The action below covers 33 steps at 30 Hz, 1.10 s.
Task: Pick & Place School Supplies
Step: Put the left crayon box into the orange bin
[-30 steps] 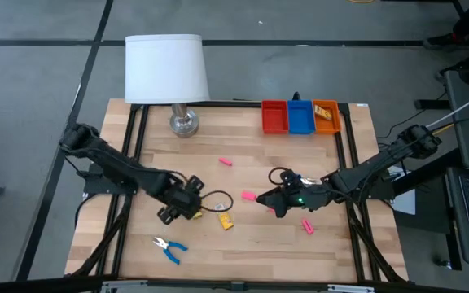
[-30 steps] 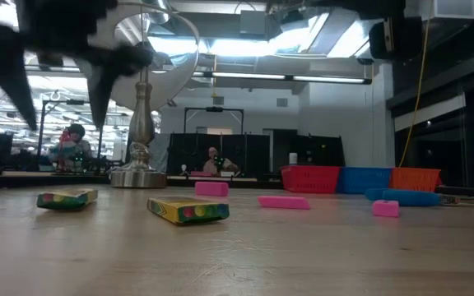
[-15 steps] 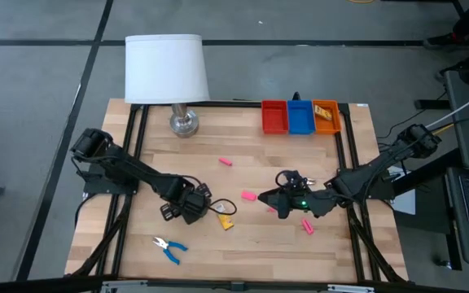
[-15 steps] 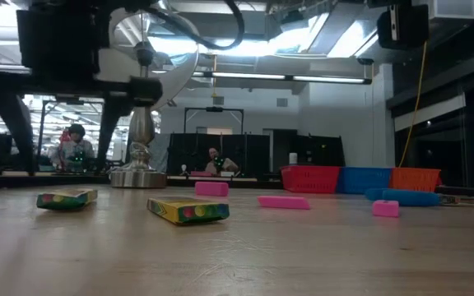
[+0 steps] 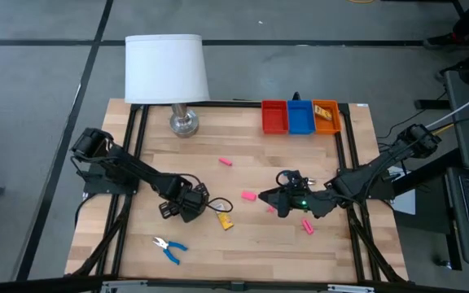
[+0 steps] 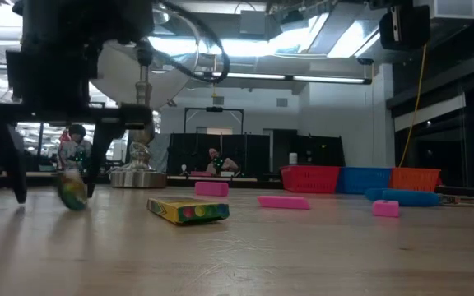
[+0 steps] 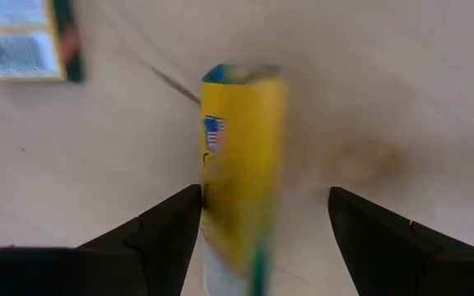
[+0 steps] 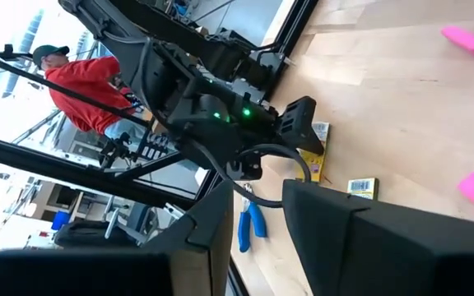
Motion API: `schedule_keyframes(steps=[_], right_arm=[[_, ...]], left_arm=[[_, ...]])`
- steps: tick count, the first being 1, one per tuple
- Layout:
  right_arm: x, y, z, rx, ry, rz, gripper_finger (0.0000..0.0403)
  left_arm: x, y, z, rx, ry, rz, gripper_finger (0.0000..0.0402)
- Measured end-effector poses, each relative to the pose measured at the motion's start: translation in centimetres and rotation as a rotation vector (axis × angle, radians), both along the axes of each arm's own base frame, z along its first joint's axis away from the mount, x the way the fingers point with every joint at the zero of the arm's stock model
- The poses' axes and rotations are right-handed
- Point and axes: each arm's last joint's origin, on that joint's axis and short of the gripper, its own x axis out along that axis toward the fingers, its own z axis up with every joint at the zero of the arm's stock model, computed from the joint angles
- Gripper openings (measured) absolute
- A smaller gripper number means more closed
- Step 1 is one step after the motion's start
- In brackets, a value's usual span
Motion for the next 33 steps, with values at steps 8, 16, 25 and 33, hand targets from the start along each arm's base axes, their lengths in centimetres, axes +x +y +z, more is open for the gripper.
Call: schedule_keyframes(steps=[8, 16, 25, 33], right_arm=[[0.0, 0.0, 0.0, 0.014, -0.003, -0.018, 0.0112], [0.0, -0.1, 0.0, 0.013, -0.007, -0.037, 0.0112], [0.0, -0.1, 0.0, 0.016, -0.01, -0.045, 0.0112], [0.1, 0.0, 0.3, 0.016, -0.034, -0.025, 0.0112]], left_arm=[[0.0, 0.4, -0.3, 0.002, -0.024, 0.015, 0.0262], [0.4, 0.6, -0.3, -0.002, -0.055, 0.088, 0.0195], [0.7, 0.6, -0.3, -0.028, -0.083, 0.174, 0.0122], [2.5, 0.7, 2.0, -0.034, -0.206, 0.305, 0.0132]])
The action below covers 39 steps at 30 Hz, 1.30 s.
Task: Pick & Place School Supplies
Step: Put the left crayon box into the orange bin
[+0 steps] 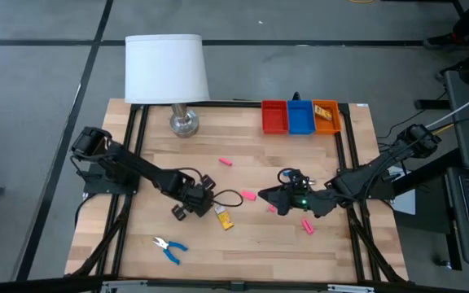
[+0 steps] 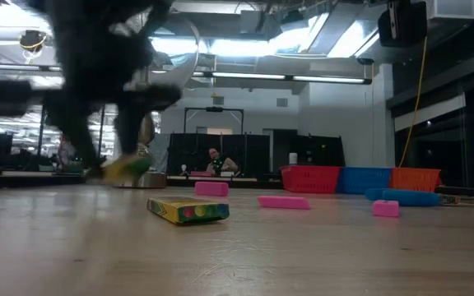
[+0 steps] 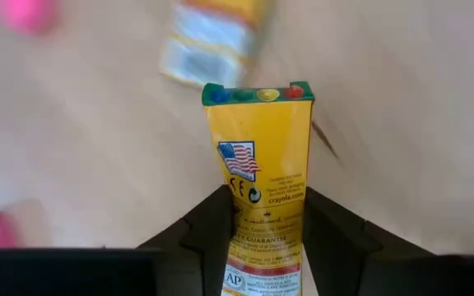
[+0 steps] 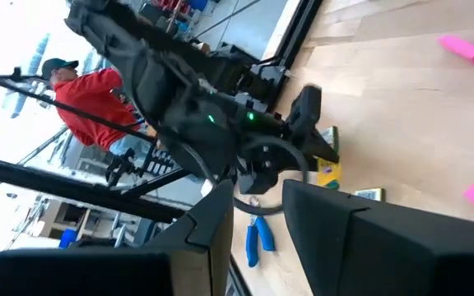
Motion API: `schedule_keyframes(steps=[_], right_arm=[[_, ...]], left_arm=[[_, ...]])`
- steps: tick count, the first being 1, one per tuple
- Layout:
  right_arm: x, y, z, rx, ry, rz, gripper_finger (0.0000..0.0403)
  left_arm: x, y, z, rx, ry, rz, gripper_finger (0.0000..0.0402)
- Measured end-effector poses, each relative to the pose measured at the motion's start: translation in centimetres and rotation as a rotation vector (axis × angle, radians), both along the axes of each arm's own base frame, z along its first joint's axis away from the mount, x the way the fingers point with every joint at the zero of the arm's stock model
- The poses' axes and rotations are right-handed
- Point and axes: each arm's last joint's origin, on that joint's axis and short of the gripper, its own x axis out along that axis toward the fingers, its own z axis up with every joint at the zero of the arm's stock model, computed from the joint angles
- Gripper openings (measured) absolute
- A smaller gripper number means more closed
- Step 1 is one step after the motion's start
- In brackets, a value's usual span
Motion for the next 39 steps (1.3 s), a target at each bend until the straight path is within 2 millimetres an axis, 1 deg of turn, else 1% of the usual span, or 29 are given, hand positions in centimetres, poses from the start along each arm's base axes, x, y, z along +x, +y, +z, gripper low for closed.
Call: schedule_keyframes(steps=[4, 7, 9, 11, 14, 17, 20, 24, 28, 32, 39], right_arm=[[0.2, -0.1, 0.4, -0.02, -0.034, 0.006, 0.0112], [0.5, -0.5, 0.7, -0.014, -0.056, -0.009, 0.0112], [0.8, -1.0, 0.7, 0.016, -0.059, 0.001, 0.0112], [1.1, -1.4, 0.7, 0.04, -0.058, 0.016, 0.0112], [1.6, -2.3, 0.7, 0.075, -0.057, 0.015, 0.0114], [2.0, -3.2, 0.5, 0.11, -0.044, -0.006, 0.0127], [2.3, -4.0, 0.4, 0.151, -0.038, -0.014, 0.0151], [2.6, -4.9, 0.0, 0.184, 0.013, 0.005, 0.0189], [2.8, -5.7, -0.4, 0.199, 0.052, 0.017, 0.0215], [3.0, -6.4, -0.5, 0.206, 0.073, 0.019, 0.0226], [3.7, -7.9, -1.3, 0.217, 0.112, 0.028, 0.0227]], left_arm=[[2.0, 1.1, 3.5, -0.098, -0.163, 0.175, 0.013], [3.6, 2.5, 6.7, -0.21, -0.323, 0.339, 0.0126], [4.3, 3.5, 8.5, -0.268, -0.415, 0.414, 0.0126], [4.8, 4.2, 9.9, -0.303, -0.485, 0.453, 0.0126], [5.4, 4.5, 11.5, -0.319, -0.559, 0.448, 0.0125], [5.6, 4.5, 11.4, -0.289, -0.555, 0.434, 0.0125], [5.5, 4.3, 11.3, -0.273, -0.544, 0.43, 0.0125], [5.5, 4.3, 11.3, -0.254, -0.555, 0.432, 0.0125], [5.5, 4.3, 11.3, -0.248, -0.557, 0.428, 0.0125], [5.5, 4.2, 11.4, -0.246, -0.563, 0.417, 0.0125], [5.5, 4.3, 11.4, -0.249, -0.566, 0.416, 0.0125]])
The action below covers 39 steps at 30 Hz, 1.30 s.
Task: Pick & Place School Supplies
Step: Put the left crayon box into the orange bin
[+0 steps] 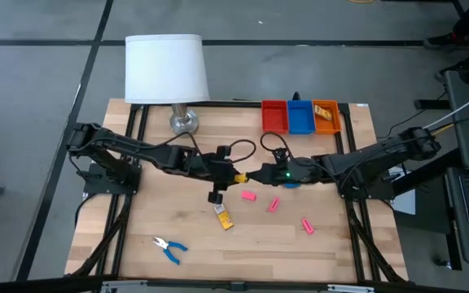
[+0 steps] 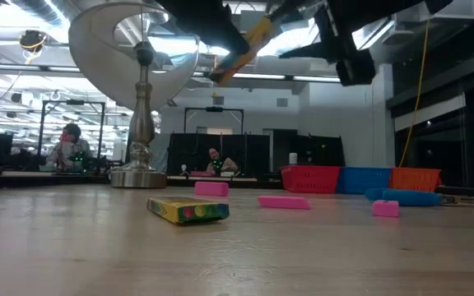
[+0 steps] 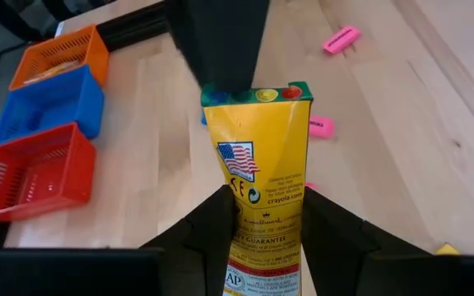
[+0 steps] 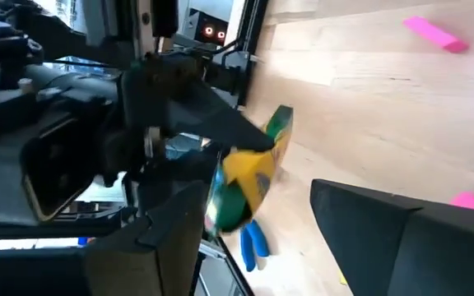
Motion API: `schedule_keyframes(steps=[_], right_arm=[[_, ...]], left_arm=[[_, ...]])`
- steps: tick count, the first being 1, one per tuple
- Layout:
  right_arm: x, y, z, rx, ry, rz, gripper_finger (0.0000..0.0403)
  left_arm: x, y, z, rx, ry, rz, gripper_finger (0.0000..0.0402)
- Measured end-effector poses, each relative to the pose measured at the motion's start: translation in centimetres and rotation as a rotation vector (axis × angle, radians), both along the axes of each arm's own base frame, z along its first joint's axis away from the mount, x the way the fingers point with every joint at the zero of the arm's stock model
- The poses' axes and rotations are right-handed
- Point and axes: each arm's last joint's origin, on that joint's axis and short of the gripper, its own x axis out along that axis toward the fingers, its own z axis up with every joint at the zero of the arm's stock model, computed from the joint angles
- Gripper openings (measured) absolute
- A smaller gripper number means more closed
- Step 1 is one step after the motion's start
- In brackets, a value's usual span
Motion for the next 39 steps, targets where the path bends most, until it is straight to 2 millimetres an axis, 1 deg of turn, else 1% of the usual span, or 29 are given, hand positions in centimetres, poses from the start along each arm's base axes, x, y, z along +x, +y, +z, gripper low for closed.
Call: schedule_keyframes(steps=[4, 9, 12, 15, 18, 22, 24, 27, 33, 36, 39], right_arm=[[0.5, -0.5, -0.2, 0.001, -0.008, 0.024, 0.0227], [0.7, -0.9, -0.1, 0.005, -0.019, 0.028, 0.0227], [0.7, -0.9, -0.1, 0.007, -0.018, 0.039, 0.0227], [1.1, -0.8, -0.4, 0.009, 0.004, 0.052, 0.0227], [2.4, -0.5, -0.2, -0.006, 0.006, 0.07, 0.0227], [4.0, -0.5, -0.3, -0.031, 0.075, 0.103, 0.0221], [4.4, -0.5, -0.2, -0.044, 0.094, 0.119, 0.021], [4.6, -0.5, -0.1, -0.054, 0.112, 0.121, 0.0179], [4.6, -0.5, 0.0, -0.073, 0.109, 0.117, 0.0074], [4.6, -0.5, 0.1, -0.083, 0.103, 0.123, 0.0073], [4.7, -0.5, 0.4, -0.092, 0.075, 0.124, 0.0073]], left_arm=[[0.0, 0.0, 0.0, 0.0, 0.002, -0.001, 0.0125], [0.0, 0.0, 0.0, 0.003, -0.001, 0.003, 0.0125], [0.0, 0.0, 0.0, 0.008, -0.001, 0.0, 0.0125], [0.2, 0.0, -0.2, 0.018, 0.003, -0.007, 0.0125], [0.4, 0.0, -0.4, 0.018, 0.001, -0.007, 0.0125], [0.4, 0.0, -0.6, 0.024, 0.019, -0.002, 0.0125], [0.3, 0.0, -0.6, 0.031, 0.019, 0.008, 0.0125], [0.3, 0.0, -0.6, 0.037, 0.022, 0.012, 0.0125], [0.2, -0.4, -0.5, 0.041, 0.015, 0.033, 0.0126], [0.0, -0.8, -0.4, 0.055, 0.012, 0.036, 0.0126], [-0.8, -1.5, 0.2, 0.083, 0.018, 0.039, 0.0129]])
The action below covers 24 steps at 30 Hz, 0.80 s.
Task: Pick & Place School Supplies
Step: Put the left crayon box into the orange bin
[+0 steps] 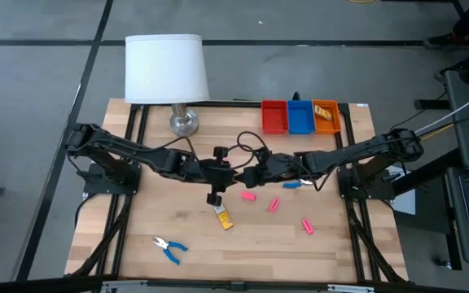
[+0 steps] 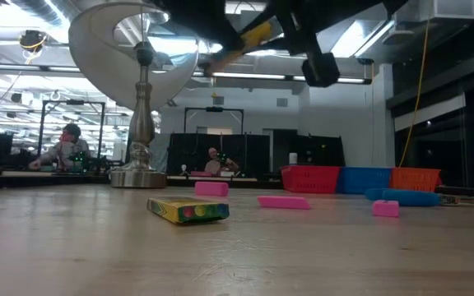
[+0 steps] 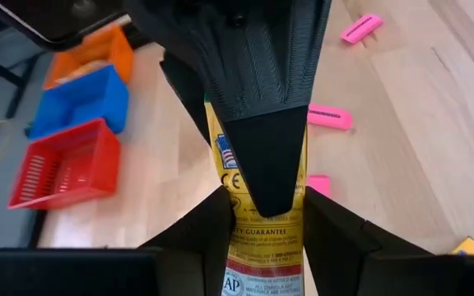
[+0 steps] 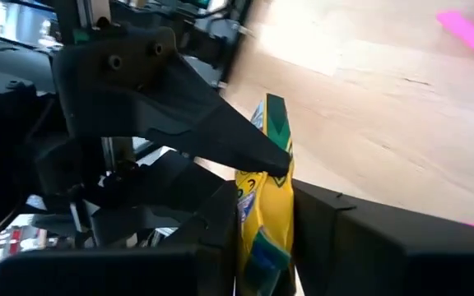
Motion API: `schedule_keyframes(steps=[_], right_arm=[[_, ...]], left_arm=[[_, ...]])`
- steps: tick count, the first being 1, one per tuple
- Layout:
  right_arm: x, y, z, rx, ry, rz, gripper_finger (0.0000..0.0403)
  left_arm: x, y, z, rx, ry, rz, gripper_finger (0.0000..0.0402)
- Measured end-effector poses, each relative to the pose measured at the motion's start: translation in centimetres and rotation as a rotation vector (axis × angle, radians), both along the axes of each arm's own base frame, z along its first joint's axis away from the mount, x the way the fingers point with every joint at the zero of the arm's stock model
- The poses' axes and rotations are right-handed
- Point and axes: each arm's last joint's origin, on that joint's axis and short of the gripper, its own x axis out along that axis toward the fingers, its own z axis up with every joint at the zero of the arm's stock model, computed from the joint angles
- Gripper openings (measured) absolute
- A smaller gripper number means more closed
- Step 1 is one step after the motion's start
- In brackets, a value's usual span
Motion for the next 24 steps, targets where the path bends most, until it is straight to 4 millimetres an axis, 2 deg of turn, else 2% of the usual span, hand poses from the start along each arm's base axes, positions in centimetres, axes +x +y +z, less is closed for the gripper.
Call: schedule_keyframes(steps=[3, 6, 10, 14, 19, 24], right_arm=[[0.1, 0.0, 0.5, 0.003, -0.032, 0.004, 0.0073], [-0.1, -0.4, 0.2, -0.013, 0.009, -0.006, 0.0073], [-0.2, -1.6, -0.4, -0.042, 0.071, -0.033, 0.0073], [-0.8, -3.1, -1.3, -0.083, 0.198, -0.096, 0.0073], [-4.1, -5.3, -1.9, -0.181, 0.479, -0.279, 0.0073], [-7.8, -7.3, -0.3, -0.301, 0.616, -0.46, 0.0073]], left_arm=[[-1.4, -0.9, 1.2, 0.053, -0.012, 0.019, 0.0145], [-3.8, -1.8, 2.5, 0.098, -0.008, 0.056, 0.0166], [-6.5, -2.9, 4.2, 0.032, -0.061, 0.142, 0.0179], [-8.5, -3.9, 5.0, -0.115, -0.116, 0.241, 0.018], [-10.2, -5.5, 5.1, -0.24, -0.155, 0.351, 0.0169], [-11.8, -6.5, 4.4, -0.258, -0.152, 0.445, 0.0159]])
